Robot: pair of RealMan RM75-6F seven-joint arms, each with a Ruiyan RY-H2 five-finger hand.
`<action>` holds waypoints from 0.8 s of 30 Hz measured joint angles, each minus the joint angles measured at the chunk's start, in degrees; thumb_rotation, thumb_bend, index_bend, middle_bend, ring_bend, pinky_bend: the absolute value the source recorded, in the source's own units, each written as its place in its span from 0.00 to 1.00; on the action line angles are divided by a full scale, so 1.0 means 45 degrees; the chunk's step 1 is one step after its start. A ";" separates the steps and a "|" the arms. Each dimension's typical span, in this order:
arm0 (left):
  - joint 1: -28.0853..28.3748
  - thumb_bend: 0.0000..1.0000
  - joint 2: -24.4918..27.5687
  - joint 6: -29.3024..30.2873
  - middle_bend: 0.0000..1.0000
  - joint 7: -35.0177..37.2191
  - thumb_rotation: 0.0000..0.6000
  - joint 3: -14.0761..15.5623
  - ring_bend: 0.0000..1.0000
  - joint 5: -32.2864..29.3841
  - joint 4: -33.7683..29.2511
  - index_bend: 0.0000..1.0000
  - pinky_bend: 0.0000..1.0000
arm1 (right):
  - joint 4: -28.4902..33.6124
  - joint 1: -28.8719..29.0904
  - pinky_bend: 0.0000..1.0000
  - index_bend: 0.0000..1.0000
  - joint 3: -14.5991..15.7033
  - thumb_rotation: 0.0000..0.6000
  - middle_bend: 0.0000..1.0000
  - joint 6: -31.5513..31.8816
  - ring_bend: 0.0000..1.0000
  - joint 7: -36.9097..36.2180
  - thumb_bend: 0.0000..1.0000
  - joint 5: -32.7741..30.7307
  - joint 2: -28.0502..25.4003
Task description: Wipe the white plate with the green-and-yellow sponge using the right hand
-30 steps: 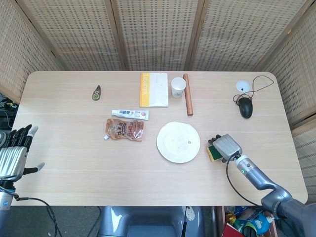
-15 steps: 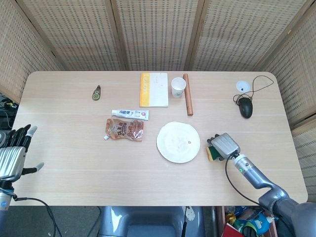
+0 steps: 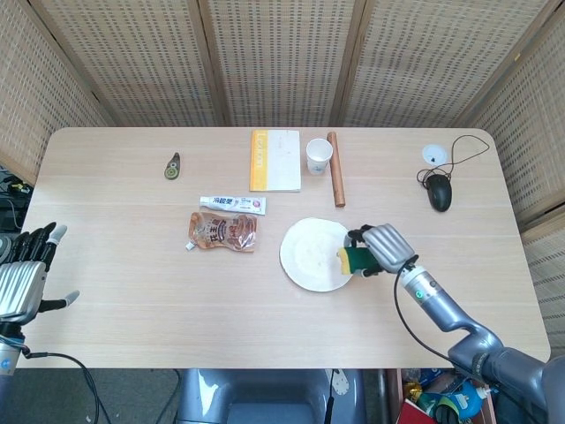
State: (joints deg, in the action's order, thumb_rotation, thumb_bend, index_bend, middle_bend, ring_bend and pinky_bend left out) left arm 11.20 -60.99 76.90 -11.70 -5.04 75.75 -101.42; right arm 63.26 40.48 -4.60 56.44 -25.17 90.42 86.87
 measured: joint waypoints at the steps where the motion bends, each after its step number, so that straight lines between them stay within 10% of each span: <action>1: 0.0011 0.00 0.0010 -0.0016 0.00 0.0022 1.00 -0.0011 0.00 -0.0025 0.0005 0.00 0.00 | 0.0280 0.0145 0.68 0.45 -0.0156 1.00 0.50 -0.0265 0.41 -0.0084 0.15 -0.0229 -0.0040; 24: 0.0268 0.00 0.0086 -0.0478 0.00 0.0259 1.00 -0.0085 0.00 -0.0466 0.0138 0.00 0.00 | -0.1641 0.1618 0.68 0.47 -0.1423 1.00 0.51 -0.2167 0.41 0.1745 0.16 -0.2797 0.2747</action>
State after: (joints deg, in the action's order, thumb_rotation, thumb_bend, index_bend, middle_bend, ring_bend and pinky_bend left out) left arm 12.41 -60.60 74.74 -10.53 -5.42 73.66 -100.79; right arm 55.87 47.76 -11.00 46.69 -17.32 77.83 99.23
